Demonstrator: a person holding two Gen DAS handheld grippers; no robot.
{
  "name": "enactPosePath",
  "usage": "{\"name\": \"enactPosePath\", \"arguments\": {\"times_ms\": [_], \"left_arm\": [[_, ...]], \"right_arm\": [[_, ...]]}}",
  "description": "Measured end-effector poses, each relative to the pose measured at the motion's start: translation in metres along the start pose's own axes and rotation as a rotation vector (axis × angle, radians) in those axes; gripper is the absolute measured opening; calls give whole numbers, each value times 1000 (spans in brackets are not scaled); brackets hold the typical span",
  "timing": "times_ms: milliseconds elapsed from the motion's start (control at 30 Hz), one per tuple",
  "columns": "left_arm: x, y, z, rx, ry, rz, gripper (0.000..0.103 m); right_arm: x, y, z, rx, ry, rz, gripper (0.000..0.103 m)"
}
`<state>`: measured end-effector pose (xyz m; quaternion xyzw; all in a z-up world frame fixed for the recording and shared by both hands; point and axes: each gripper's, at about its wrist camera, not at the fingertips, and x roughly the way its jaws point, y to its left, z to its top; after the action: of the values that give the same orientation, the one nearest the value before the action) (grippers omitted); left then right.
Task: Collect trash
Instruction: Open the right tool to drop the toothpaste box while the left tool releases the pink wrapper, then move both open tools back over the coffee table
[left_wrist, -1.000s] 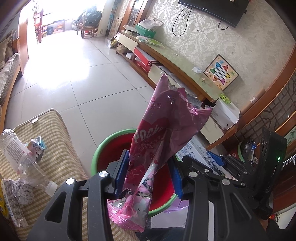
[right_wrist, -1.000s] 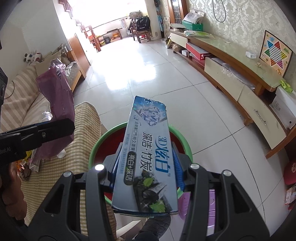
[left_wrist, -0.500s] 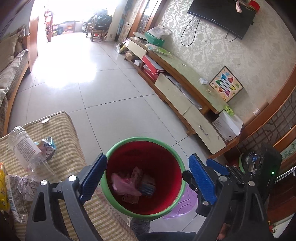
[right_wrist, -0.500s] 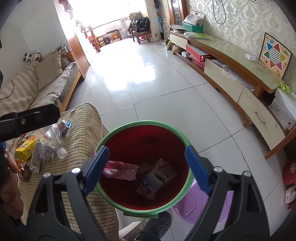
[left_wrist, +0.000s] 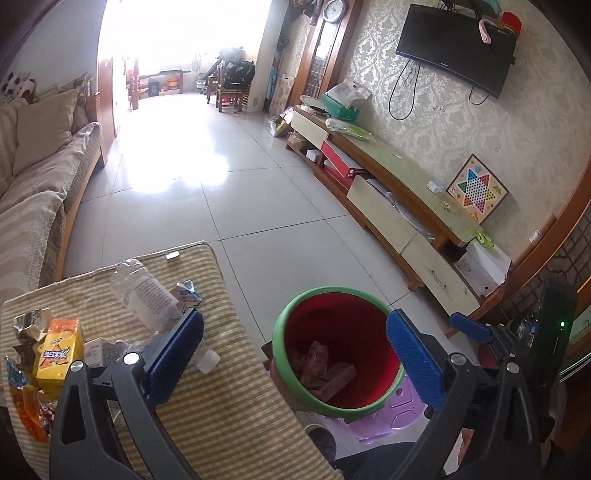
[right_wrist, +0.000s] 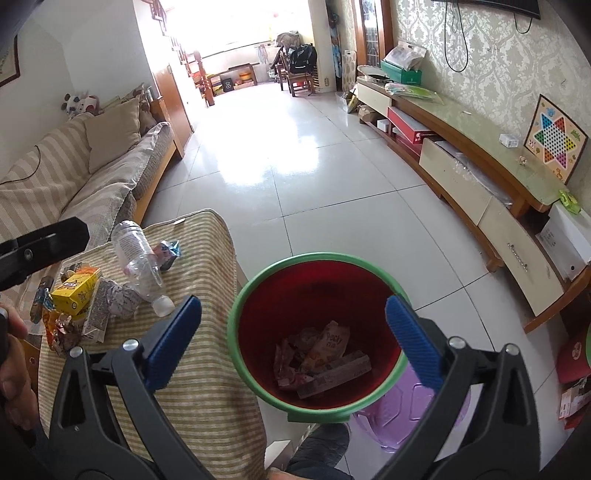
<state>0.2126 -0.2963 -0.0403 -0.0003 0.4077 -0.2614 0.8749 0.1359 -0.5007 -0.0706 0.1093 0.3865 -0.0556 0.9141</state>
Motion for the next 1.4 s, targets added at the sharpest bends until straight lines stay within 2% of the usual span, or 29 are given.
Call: {"name": "enactPosePath", "arguments": {"times_ms": [267,733,967,1067,1167,1267,1400], "left_arm": [[-59,53,-26,-33,-38,71,95],[-136,166,-81,-183,-74,190,95],[-160,231,-115,-283,-61,252,95],[-167,252,-128,-314,-57,278,95],[-170,266,-138,-314,-47,297,95],[-167,277,-143,-296,-10,321,95],[-160,293,-150,-301,30,336,95]], "right_arm": [[-17,60,0,-76,-19,38,99],[-28,180,-17,-239,-13,86,99],[-23,232,-31,-320,8,106,99],[-17,252,-38,-341,26,141,99],[-13,266,-45,-355,25,163,99],[-8,269,-47,-333,28,210,99],[1,272,-48,-341,52,229,99]]}}
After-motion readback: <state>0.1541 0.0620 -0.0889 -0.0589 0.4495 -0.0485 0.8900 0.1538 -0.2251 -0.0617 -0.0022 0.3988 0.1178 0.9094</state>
